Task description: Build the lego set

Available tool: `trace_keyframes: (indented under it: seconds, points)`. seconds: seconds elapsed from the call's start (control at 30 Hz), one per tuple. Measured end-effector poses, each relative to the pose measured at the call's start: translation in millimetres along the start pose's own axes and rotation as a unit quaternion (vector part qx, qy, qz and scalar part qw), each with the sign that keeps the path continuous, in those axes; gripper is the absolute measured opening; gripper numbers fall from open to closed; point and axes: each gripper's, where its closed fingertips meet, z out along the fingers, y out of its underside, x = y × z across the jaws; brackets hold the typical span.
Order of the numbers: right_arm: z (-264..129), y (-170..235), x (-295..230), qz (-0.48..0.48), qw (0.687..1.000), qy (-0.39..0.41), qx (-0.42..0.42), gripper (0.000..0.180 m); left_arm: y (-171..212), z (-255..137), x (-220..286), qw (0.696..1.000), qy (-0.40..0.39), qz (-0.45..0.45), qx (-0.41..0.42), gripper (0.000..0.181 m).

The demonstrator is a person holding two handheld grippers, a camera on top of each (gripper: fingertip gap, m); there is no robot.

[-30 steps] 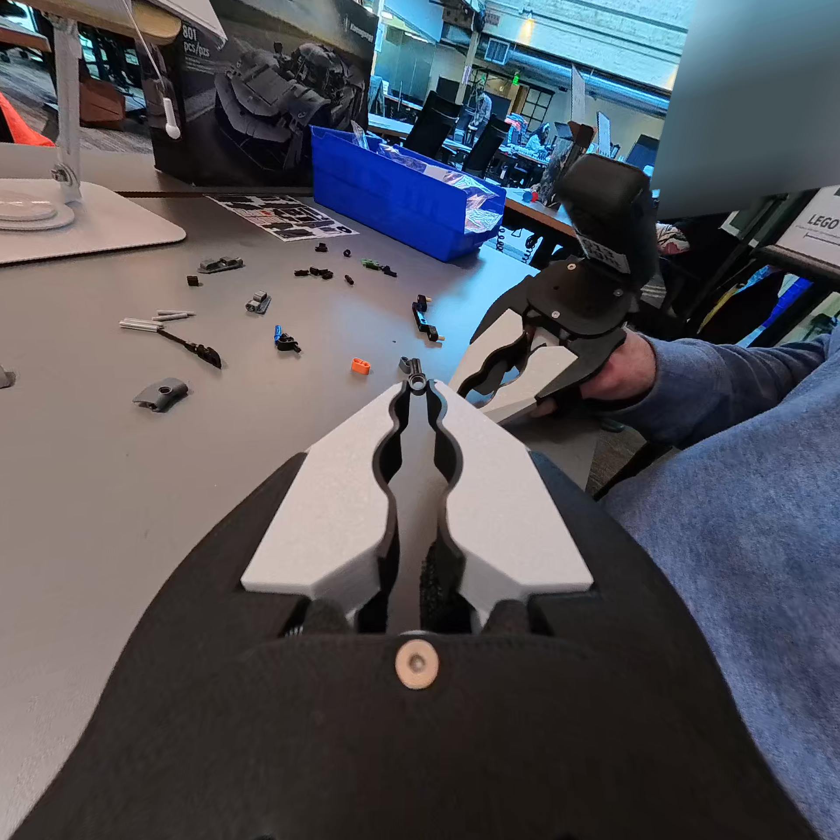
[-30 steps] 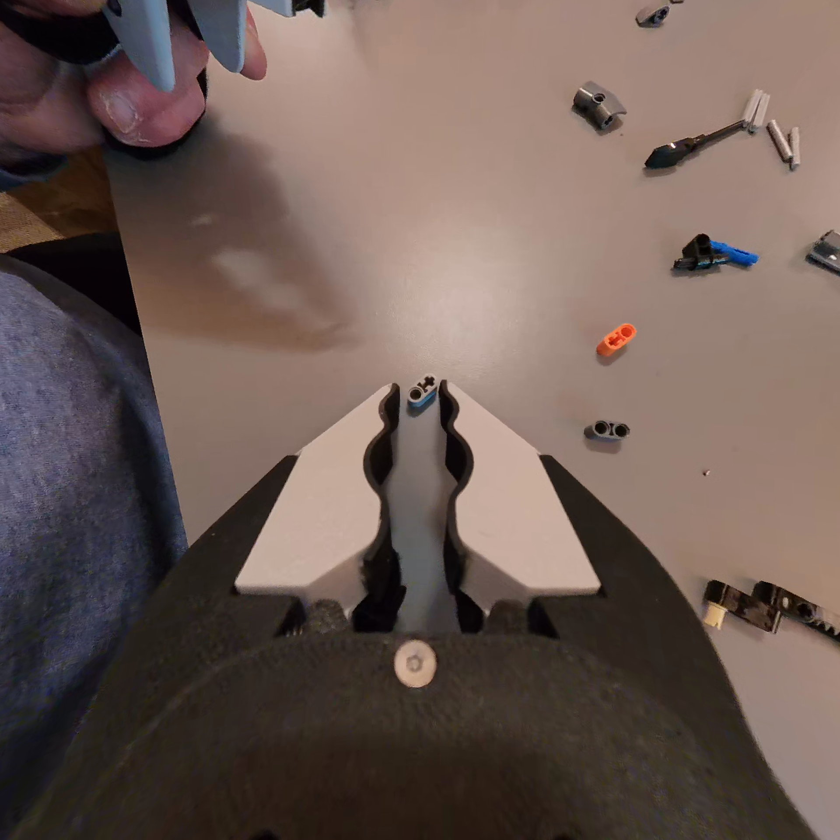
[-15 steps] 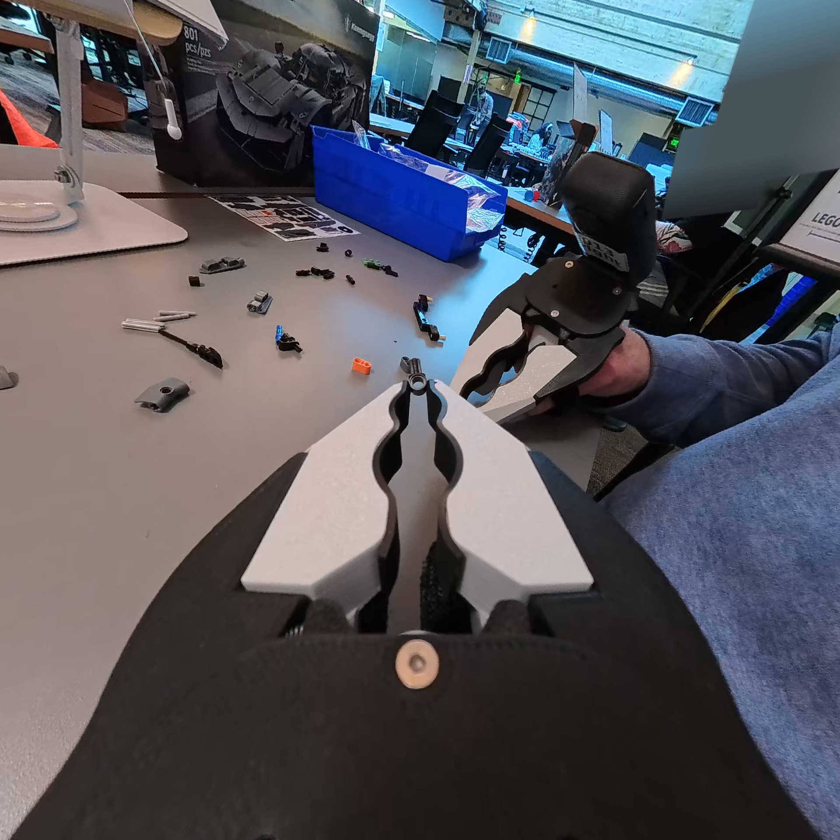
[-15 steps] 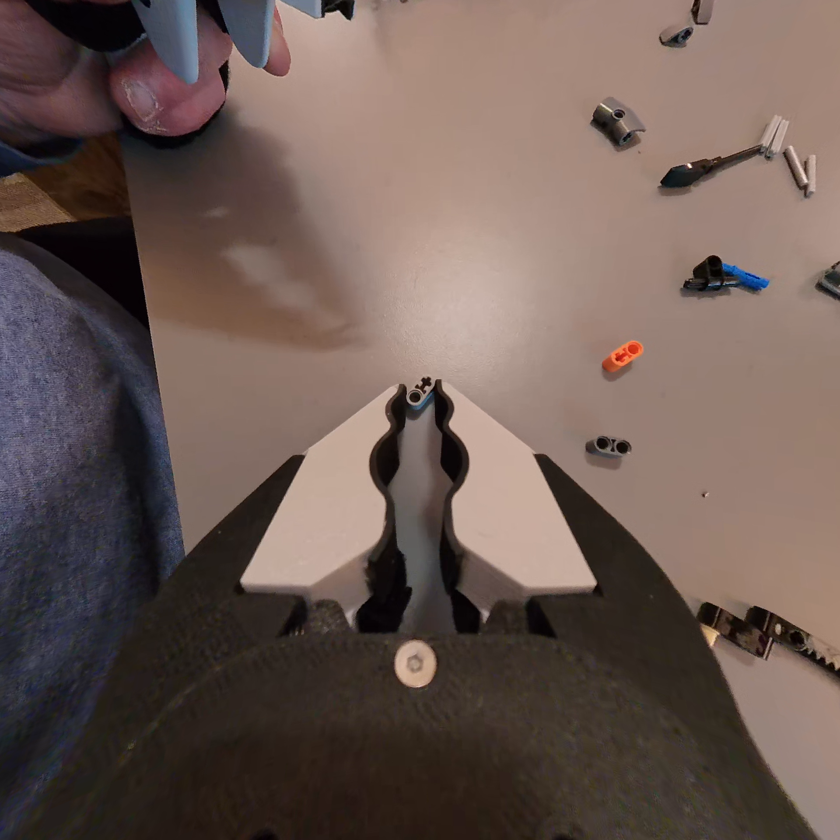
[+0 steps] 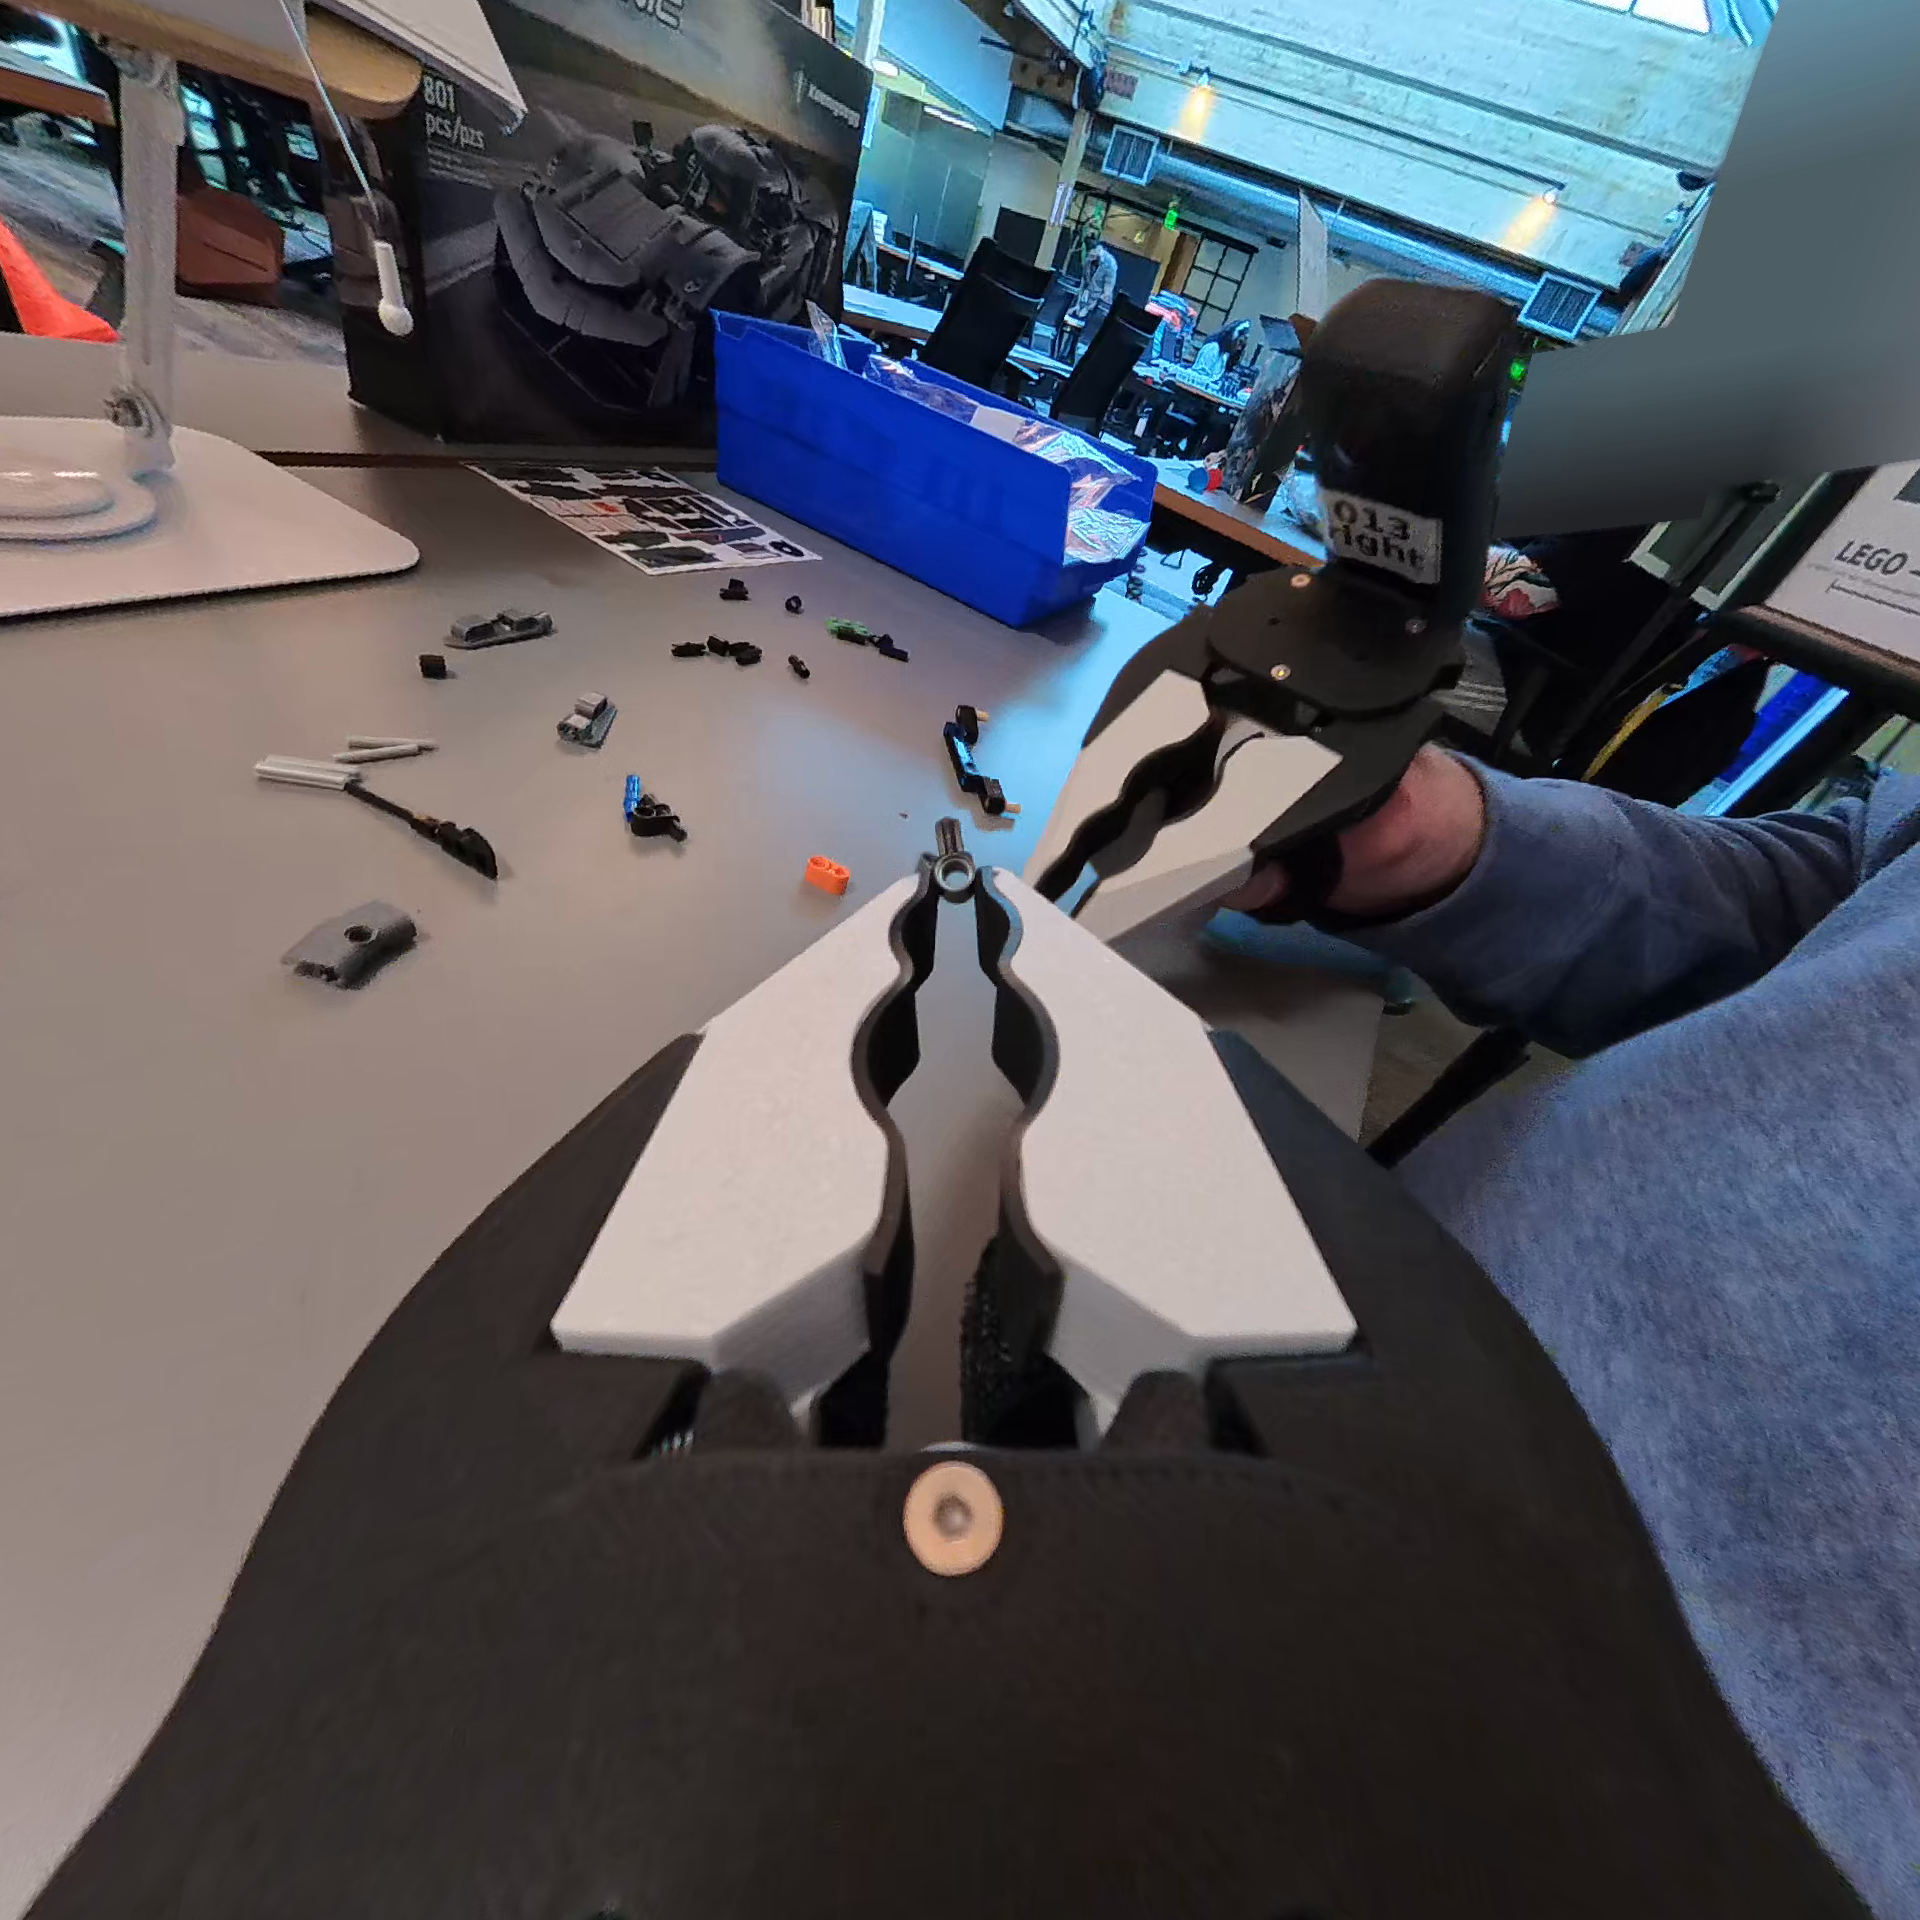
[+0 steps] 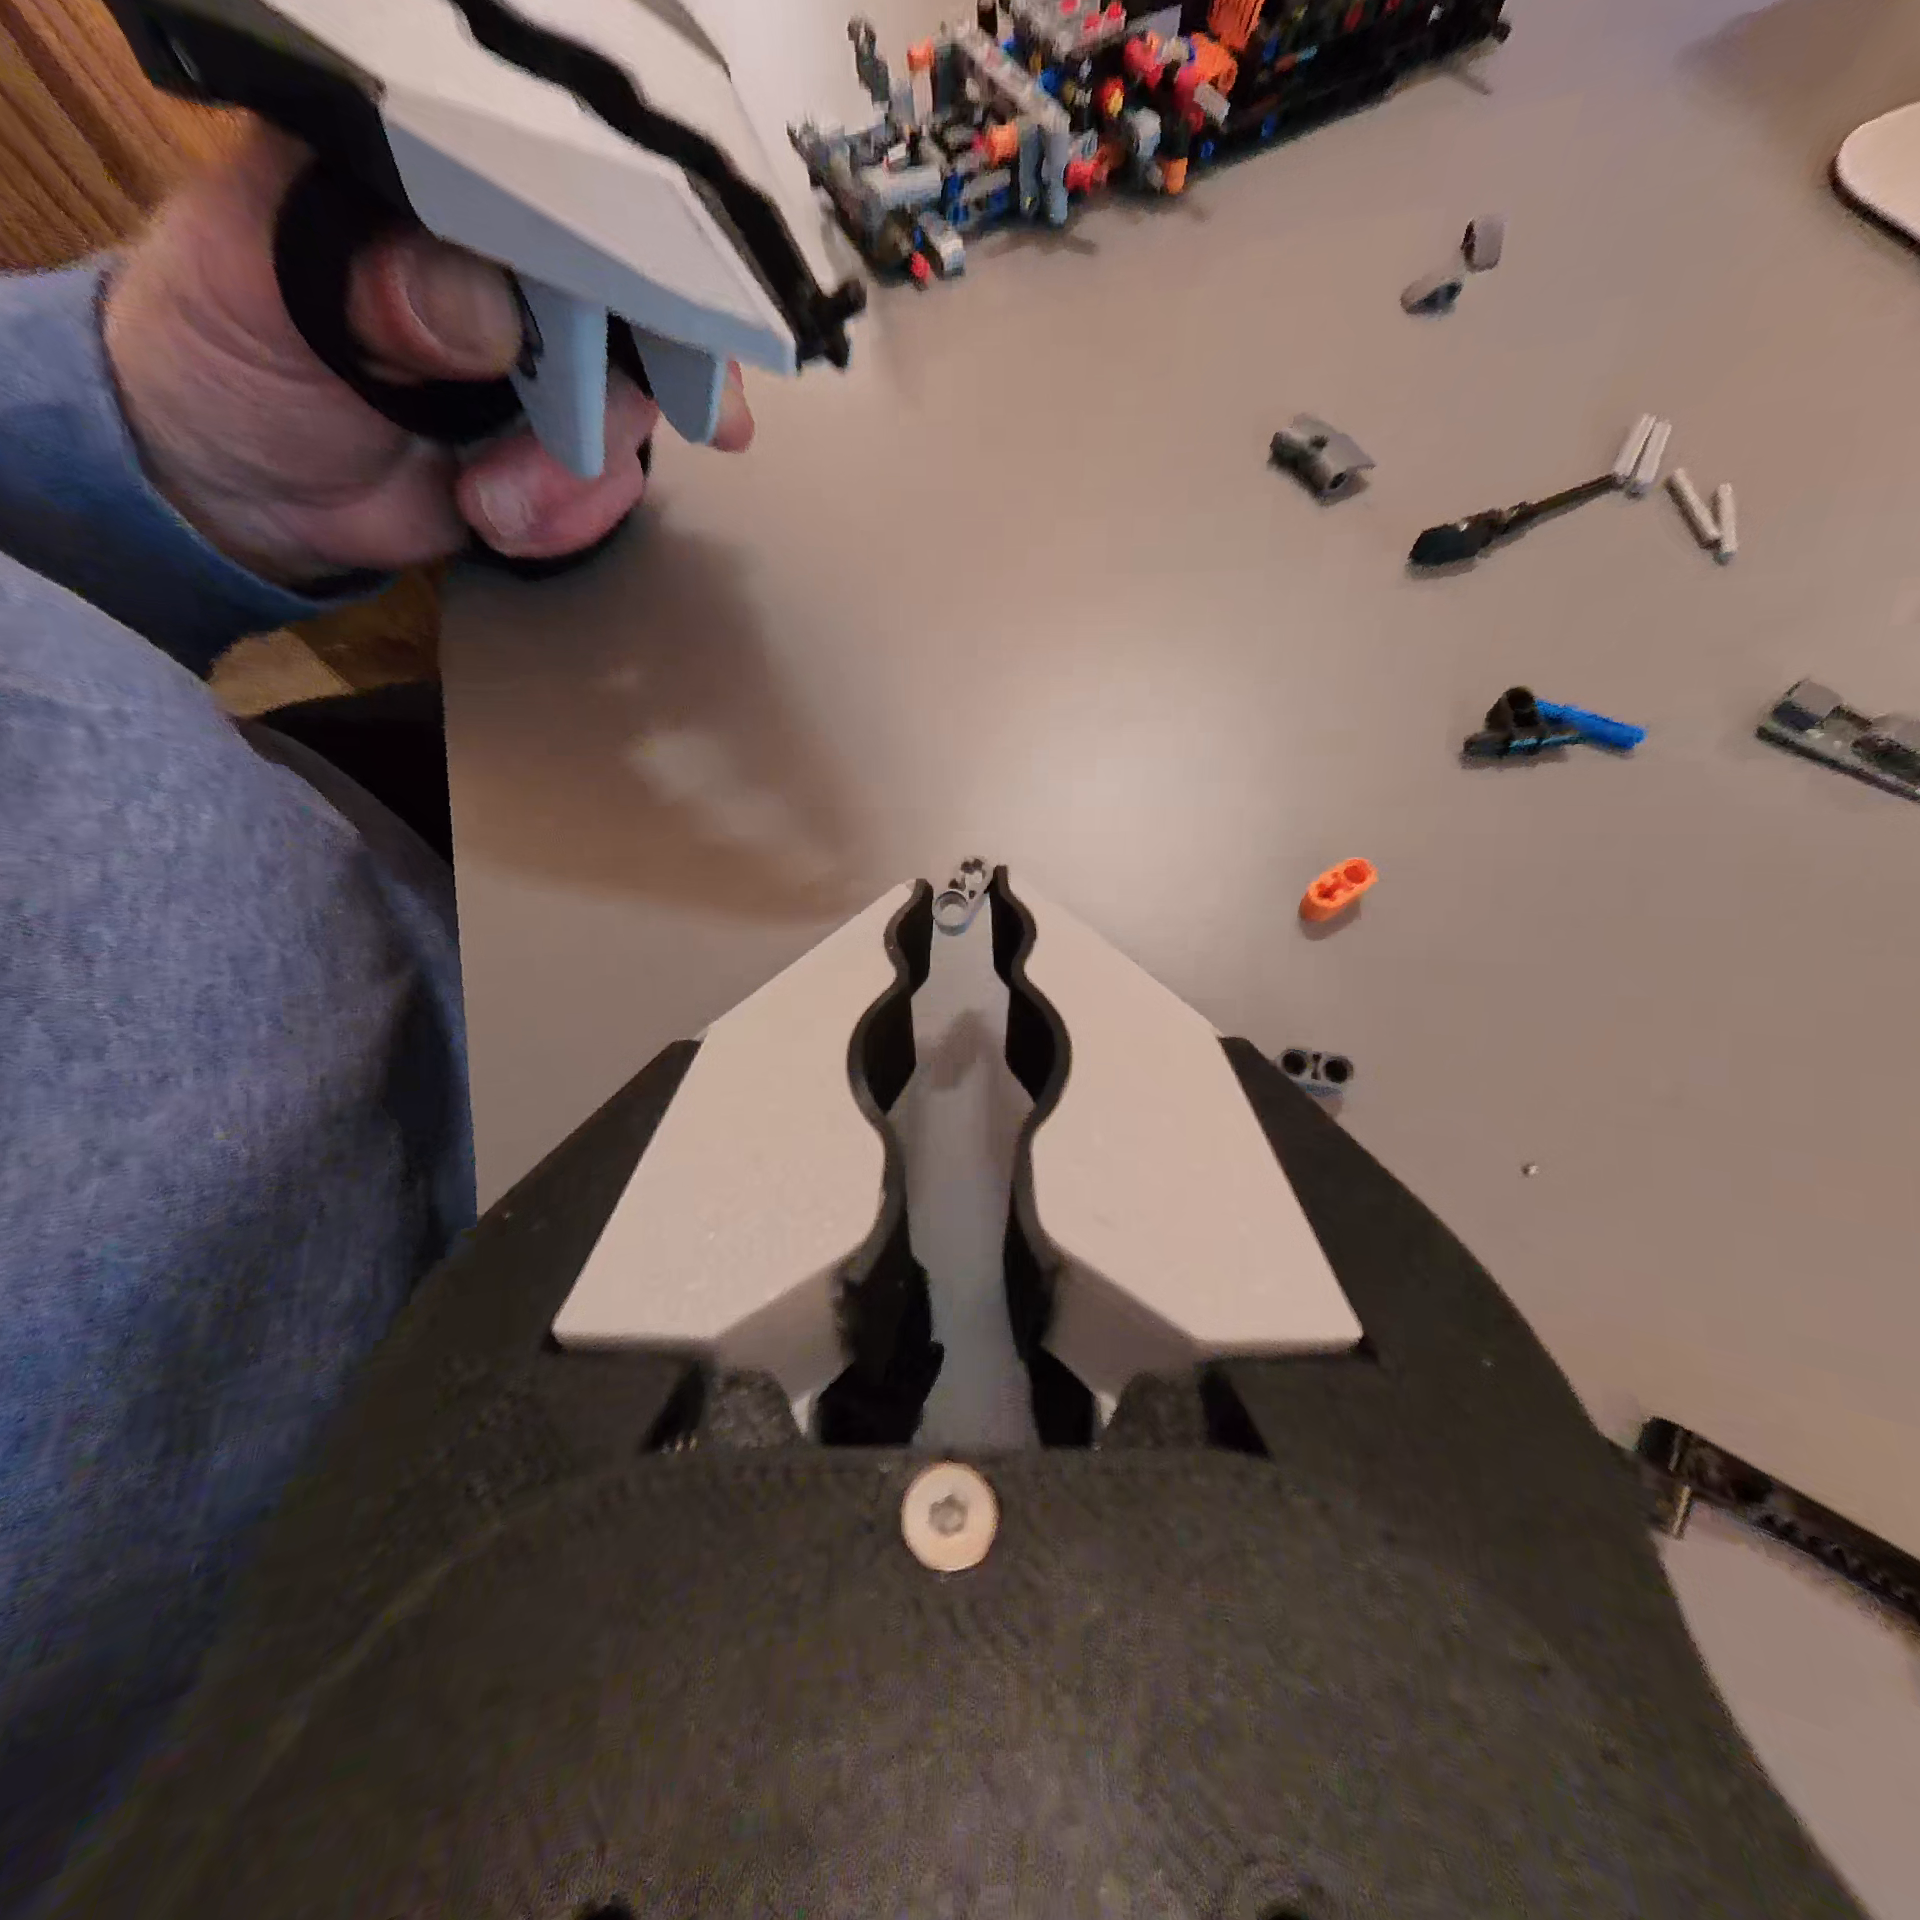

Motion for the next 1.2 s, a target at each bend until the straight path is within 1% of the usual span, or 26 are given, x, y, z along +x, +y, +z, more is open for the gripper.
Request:
trace_keyframes:
  seconds: [0.03,0.27,0.47,0.63,0.73,1.07,1.2]
  points:
    - [-3,-5,2,0.007,1.000,-0.004,0.011,0.009,-1,3,-1,1.000,0.001,0.000,0.001,0.005]
    - [-23,-49,22,0.042,0.995,-0.021,0.088,0.007,-15,23,-7,1.000,0.004,0.022,0.002,0.004]
    - [-31,-76,44,0.032,0.992,-0.008,0.125,0.005,-34,34,-9,0.999,0.011,0.030,0.009,0.005]
    - [-34,-85,58,0.034,0.991,-0.013,0.129,0.005,-50,41,-20,0.999,0.004,0.036,0.011,0.004]
    - [-35,-88,64,0.039,0.990,-0.014,0.134,0.005,-57,46,-25,0.999,0.012,0.023,0.024,0.005]
    - [-41,-101,80,0.052,0.986,-0.027,0.158,0.006,-67,62,-36,0.997,0.048,-0.024,0.058,0.004]
    - [-41,-106,84,0.050,0.985,-0.030,0.162,0.006,-68,66,-39,0.996,0.053,-0.028,0.061,0.004]
